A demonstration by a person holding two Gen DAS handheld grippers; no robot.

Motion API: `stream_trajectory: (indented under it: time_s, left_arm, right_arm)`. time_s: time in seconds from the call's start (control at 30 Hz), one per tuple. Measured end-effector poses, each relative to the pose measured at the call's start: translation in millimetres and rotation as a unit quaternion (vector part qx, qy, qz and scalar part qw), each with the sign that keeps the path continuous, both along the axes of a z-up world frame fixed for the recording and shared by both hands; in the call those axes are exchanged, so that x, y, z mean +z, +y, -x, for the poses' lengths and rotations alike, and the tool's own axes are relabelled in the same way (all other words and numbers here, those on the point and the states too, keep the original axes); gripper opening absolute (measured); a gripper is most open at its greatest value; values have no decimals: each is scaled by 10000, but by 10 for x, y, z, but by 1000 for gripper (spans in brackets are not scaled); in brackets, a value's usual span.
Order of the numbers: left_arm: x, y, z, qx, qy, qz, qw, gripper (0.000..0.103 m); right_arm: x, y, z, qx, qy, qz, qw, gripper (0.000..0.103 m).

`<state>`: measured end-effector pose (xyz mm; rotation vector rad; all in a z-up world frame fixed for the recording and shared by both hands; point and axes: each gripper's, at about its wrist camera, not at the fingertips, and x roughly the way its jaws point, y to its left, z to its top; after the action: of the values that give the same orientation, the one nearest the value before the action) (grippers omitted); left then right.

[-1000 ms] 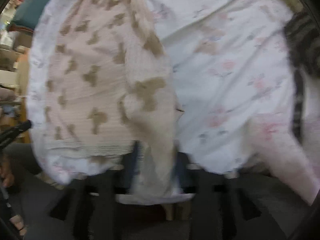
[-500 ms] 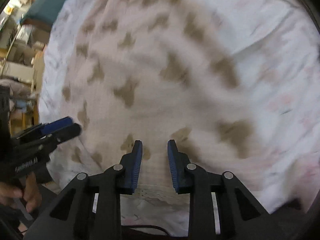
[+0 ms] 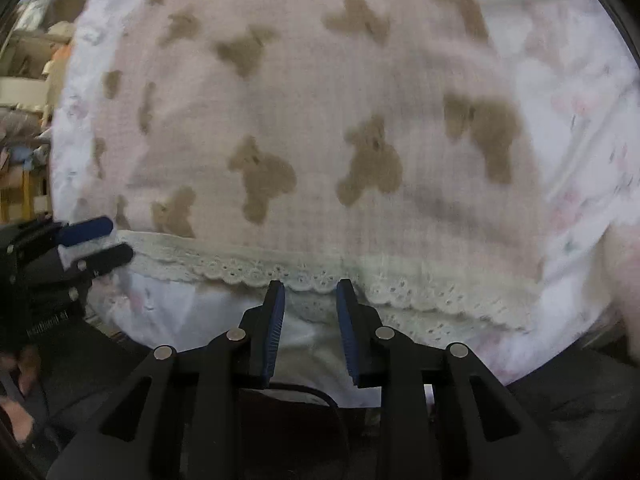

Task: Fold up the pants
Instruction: 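Release the hems with both grippers and smooth the folded pants, then grasp the elastic waistband with the left gripper while the right gripper grasps its other end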

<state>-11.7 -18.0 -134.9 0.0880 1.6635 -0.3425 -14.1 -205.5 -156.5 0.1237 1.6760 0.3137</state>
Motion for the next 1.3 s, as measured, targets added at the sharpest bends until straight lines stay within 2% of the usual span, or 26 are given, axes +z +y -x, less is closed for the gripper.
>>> stream_trajectory:
  time_s: [0.1,0.13,0.2,0.27,0.4,0.5,0.57,0.6,0.63,0.67,0.7,0.8,0.87,0.93,1.07,1.17,1.2,1.27,1.3]
  left_arm:
    - [196,89,-261,365,-682,196,9968,40]
    - [208,89,-332,398,-811,173,9958,40]
    - [152,81,-562,463,-1036,4,9935,40]
    - [27,114,-729,573,-975,-136,9935,40]
    - [-235,308,-814,724,-595,-387,9948,41]
    - [-64,409,-793,855,-683,-511,9927,41]
    - [145,472,-790,1014,-882,-207,9907,44]
    - [258,502,-827,1074,-1024,-98,9889,52]
    - [392,545,-916,1150,-1209,-39,9860,63]
    - [474,582,-1003,1200,-1327,-1,9839,67]
    - [573,647,-1130,1247,-1481,47,9811,71]
    - [705,707,-1474,1289,-1756,115,9759,71]
    - [730,806,-1931,1316,-1946,172,9719,71]
    - [635,707,-2309,1257,-1955,239,9723,71]
    - [449,492,-2898,865,-1952,118,9769,69]
    - [292,304,-3237,615,-1732,500,9817,69]
    - [268,247,-3354,488,-1792,531,9812,69]
    - [239,186,-3523,412,-2068,319,9770,69]
    - [198,179,-3609,440,-2048,287,9774,68]
  right_arm:
    - [230,-132,-213,-258,-539,-272,9978,30]
    - [284,-232,-341,-517,-722,-453,9950,31]
    - [282,-336,-541,-708,-918,-327,9927,32]
    - [180,-433,-758,-851,-979,-48,9915,32]
    - [-136,-712,-859,-1325,-515,687,9875,31]
    - [-21,-843,-829,-1341,-523,877,9857,35]
    - [208,-906,-855,-1337,-755,349,9875,36]
    - [313,-935,-890,-1370,-876,29,9867,40]
    - [427,-970,-950,-1394,-1026,-291,9845,55]
    - [535,-990,-1045,-1340,-1174,-467,9829,67]
    - [611,-984,-1133,-1253,-1289,-507,9824,68]
    - [864,-1007,-1539,-1119,-1670,-717,9770,68]
    - [950,-1052,-1830,-1072,-1850,-942,9723,68]
    - [998,-1045,-2107,-969,-2012,-960,9700,68]
    - [933,-849,-2796,-726,-2161,-966,9689,67]
    - [793,-684,-3212,-560,-2104,-1015,9707,64]
    - [755,-633,-3325,-474,-2095,-984,9717,64]
    - [661,-539,-3520,-292,-2073,-906,9736,63]
    - [620,-524,-3593,-249,-2047,-907,9743,63]
